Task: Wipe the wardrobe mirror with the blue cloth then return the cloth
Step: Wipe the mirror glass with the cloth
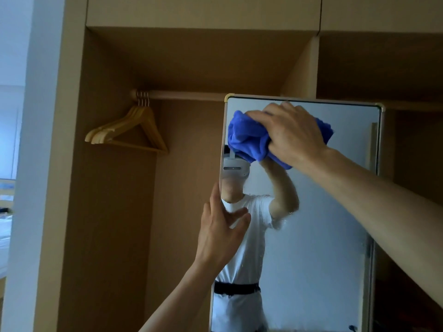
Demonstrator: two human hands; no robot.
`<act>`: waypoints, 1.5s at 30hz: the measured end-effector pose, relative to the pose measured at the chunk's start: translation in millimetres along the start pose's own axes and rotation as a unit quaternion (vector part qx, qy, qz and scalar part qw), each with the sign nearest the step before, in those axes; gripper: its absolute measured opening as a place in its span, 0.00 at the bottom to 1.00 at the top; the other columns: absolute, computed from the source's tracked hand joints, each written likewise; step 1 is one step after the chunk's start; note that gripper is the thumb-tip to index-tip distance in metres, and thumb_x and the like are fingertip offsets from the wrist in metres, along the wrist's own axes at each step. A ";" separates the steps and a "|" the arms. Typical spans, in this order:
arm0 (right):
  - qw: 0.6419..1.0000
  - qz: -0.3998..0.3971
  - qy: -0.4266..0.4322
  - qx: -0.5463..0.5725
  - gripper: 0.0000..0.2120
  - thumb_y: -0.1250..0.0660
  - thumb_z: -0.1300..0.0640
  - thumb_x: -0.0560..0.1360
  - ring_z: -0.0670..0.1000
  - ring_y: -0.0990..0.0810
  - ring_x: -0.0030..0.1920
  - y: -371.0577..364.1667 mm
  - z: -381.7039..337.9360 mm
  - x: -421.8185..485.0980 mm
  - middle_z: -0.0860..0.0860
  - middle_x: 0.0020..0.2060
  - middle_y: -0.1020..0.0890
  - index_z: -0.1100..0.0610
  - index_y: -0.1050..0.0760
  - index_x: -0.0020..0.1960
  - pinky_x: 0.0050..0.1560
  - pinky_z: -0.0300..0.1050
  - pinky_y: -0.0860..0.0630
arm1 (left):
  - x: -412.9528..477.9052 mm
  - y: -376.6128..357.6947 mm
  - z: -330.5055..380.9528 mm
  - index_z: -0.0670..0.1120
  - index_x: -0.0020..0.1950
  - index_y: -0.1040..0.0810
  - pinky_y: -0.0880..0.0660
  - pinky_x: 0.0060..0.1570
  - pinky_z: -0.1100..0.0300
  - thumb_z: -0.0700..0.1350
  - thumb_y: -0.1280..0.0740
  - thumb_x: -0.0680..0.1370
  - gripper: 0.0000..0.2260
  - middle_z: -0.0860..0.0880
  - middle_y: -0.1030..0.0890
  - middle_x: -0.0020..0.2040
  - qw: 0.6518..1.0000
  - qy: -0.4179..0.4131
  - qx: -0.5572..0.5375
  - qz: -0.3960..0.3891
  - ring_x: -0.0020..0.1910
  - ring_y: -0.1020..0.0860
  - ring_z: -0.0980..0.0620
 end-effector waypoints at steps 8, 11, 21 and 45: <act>1.000 0.001 0.012 -0.011 0.22 0.33 0.56 0.77 0.61 0.22 0.53 -7.8 1.7 -19.0 0.56 0.55 0.19 0.53 0.29 0.70 0.54 0.57 0.27 | -4.0 -14.8 5.9 0.59 0.82 0.57 0.35 0.56 0.61 0.67 0.31 0.74 0.46 0.54 0.35 0.72 0.997 0.025 0.055 0.049 0.65 0.37 0.61; 1.000 -0.017 0.025 -0.003 0.21 0.33 0.55 0.76 0.59 0.23 0.51 -12.0 0.7 -40.0 0.54 0.53 0.19 0.52 0.28 0.68 0.53 0.57 0.27 | -6.2 -20.0 4.7 0.60 0.81 0.58 0.35 0.53 0.60 0.68 0.31 0.74 0.47 0.53 0.35 0.70 0.995 0.036 0.067 0.067 0.60 0.41 0.63; 0.994 -0.034 0.096 -0.040 0.25 0.28 0.62 0.69 0.58 0.24 0.44 -23.4 -4.0 -83.8 0.55 0.46 0.20 0.55 0.25 0.66 0.46 0.54 0.27 | -9.5 -31.1 8.0 0.59 0.81 0.59 0.33 0.54 0.56 0.70 0.33 0.73 0.47 0.48 0.32 0.69 0.986 0.069 0.119 0.090 0.67 0.32 0.48; 0.997 -0.042 0.058 -0.008 0.24 0.31 0.60 0.68 0.56 0.25 0.44 -15.1 43.7 -103.4 0.52 0.45 0.21 0.52 0.25 0.64 0.46 0.51 0.32 | -25.3 -42.6 7.2 0.61 0.81 0.61 0.27 0.60 0.46 0.74 0.34 0.70 0.50 0.44 0.34 0.69 0.973 0.123 0.149 0.126 0.70 0.34 0.44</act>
Point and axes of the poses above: each hand's wrist, its own x-axis towards the middle knuckle, its own y-axis out of the back of the hand, z = x × y, the point moved 3 cm from there along x, towards the middle knuckle
